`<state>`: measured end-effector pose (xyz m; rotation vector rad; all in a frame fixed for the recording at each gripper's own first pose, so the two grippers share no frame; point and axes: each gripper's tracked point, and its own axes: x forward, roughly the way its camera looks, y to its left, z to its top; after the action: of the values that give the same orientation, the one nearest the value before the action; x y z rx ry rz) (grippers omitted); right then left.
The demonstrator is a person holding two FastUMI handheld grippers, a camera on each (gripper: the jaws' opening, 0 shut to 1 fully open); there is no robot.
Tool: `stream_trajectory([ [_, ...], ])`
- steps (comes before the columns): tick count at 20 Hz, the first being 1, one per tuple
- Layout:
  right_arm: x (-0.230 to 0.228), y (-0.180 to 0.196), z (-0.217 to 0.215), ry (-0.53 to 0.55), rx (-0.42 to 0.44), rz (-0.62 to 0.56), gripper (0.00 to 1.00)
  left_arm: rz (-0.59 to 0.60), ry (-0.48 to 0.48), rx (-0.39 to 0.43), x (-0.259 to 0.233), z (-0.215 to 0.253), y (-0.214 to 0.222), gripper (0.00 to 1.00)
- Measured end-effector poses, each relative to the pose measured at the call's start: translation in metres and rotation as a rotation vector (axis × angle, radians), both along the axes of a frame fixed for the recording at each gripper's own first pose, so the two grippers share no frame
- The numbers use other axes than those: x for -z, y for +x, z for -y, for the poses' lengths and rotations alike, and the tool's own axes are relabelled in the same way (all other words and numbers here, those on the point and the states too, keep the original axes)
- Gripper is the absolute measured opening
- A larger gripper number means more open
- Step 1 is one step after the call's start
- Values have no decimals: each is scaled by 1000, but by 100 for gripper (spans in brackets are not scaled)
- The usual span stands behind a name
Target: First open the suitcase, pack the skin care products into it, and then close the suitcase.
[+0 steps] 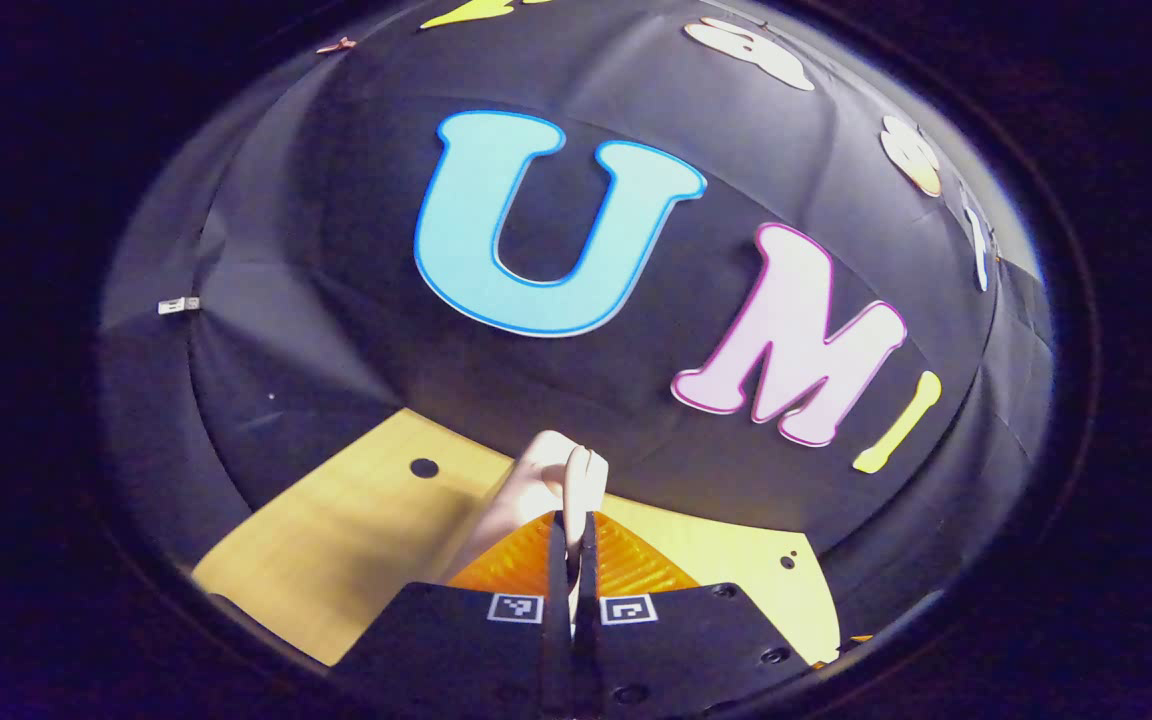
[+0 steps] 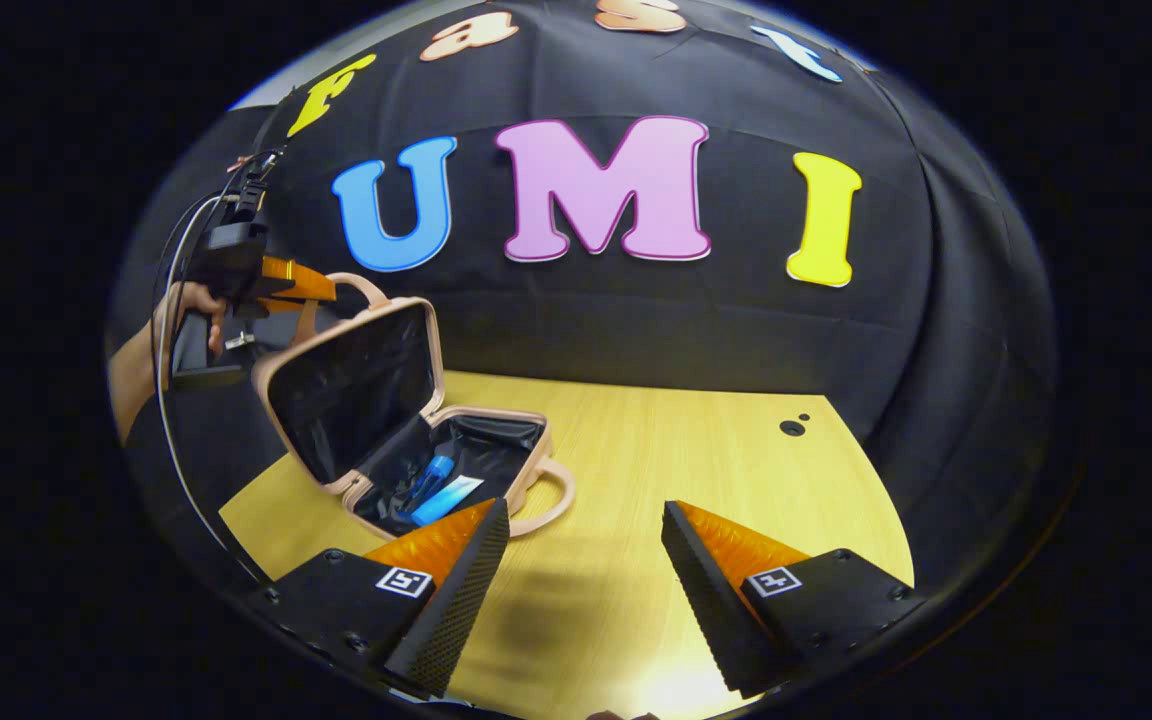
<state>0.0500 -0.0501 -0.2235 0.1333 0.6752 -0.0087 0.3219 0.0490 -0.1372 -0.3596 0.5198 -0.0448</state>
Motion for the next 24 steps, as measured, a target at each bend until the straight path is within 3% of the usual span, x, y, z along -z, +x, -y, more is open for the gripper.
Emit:
stream_trajectory([
  [4,2,12,44,17,19,15,97,-62,-39,59,62,106,-26,6],
  [8,8,22,83,27,51,36,98,-139,33,91,142,175,-42,6],
  [12,16,32,102,35,67,31,98,-252,78,119,208,206,-52,10],
  [15,10,37,107,41,91,69,98,-256,105,157,223,213,-55,15],
  [17,9,38,107,41,97,70,98,-240,117,179,217,221,-56,30],
  [18,9,39,105,43,96,70,98,-219,125,187,208,223,-59,49],
  [19,7,38,105,42,100,74,98,-187,140,191,195,222,-60,51],
  [20,4,39,105,38,107,81,98,-144,161,200,175,216,-64,74],
  [21,1,39,105,37,116,89,97,-91,188,211,151,209,-73,81],
  [22,-3,38,105,42,131,86,97,-37,219,218,128,204,-77,93],
  [24,-16,37,101,35,153,97,97,78,269,219,72,193,-94,96],
])
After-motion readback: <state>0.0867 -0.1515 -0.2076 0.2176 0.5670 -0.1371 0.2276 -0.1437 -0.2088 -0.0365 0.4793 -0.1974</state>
